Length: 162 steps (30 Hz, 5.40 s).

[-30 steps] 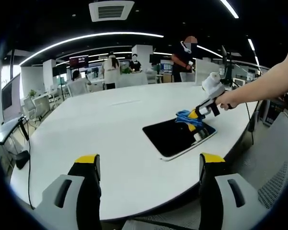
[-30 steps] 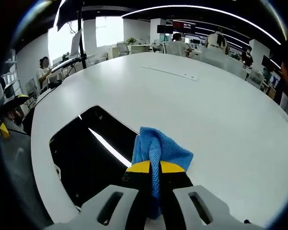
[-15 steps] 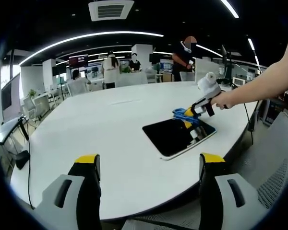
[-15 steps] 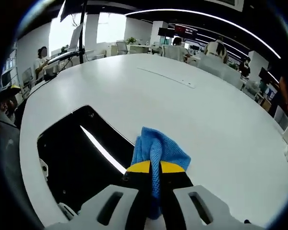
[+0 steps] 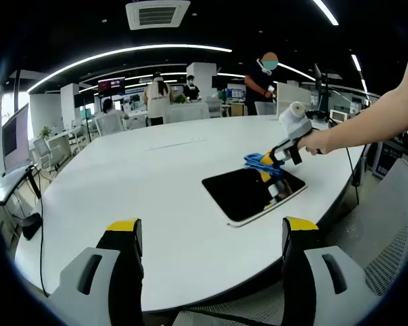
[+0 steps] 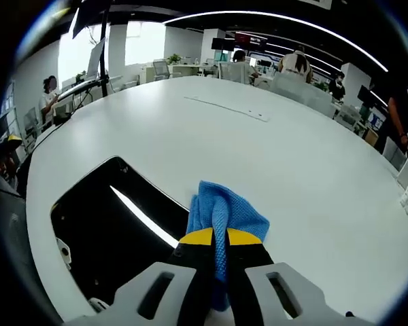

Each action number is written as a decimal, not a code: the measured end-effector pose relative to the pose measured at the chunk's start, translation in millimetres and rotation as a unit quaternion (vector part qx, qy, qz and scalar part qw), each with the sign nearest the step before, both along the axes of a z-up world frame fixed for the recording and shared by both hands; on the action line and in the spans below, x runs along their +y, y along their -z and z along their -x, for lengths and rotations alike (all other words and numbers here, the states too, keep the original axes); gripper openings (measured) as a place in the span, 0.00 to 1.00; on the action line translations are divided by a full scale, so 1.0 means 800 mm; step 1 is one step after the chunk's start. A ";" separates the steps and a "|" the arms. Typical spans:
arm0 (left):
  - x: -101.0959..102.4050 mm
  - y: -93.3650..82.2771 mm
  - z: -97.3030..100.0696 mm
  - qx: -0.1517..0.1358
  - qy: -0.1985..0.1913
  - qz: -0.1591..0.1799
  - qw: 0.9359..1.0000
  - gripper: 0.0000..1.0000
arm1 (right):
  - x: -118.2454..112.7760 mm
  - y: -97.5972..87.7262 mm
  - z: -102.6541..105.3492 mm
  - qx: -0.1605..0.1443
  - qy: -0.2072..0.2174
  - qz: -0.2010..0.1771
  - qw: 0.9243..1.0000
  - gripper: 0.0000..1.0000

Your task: Wipe the mirror surface with the cleaning cloth until all visible marks leave the cleaned area.

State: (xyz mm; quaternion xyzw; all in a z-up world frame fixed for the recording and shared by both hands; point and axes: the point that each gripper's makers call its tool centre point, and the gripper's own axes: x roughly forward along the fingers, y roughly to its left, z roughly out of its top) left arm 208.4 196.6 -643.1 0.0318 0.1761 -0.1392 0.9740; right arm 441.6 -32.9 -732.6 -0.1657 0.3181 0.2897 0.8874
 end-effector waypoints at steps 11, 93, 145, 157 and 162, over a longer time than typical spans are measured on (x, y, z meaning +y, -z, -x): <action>0.000 -0.001 0.000 -0.003 0.000 0.002 1.000 0.82 | 0.007 -0.012 0.006 -0.001 0.004 -0.008 1.000 0.00; -0.005 -0.003 0.002 -0.006 0.009 0.006 1.000 0.83 | -0.110 0.011 0.077 0.030 0.106 -0.041 0.993 0.11; -0.001 -0.014 -0.001 -0.033 -0.001 0.012 0.999 0.90 | -0.127 -0.100 0.265 -0.076 0.178 -0.115 0.974 0.95; 0.005 -0.016 -0.003 -0.036 -0.012 0.004 0.999 0.95 | -0.139 -0.095 0.255 -0.093 0.181 -0.092 0.975 0.98; 0.007 -0.018 -0.004 -0.042 -0.017 0.005 0.999 0.98 | -0.139 -0.090 0.257 -0.085 0.182 -0.099 0.975 0.98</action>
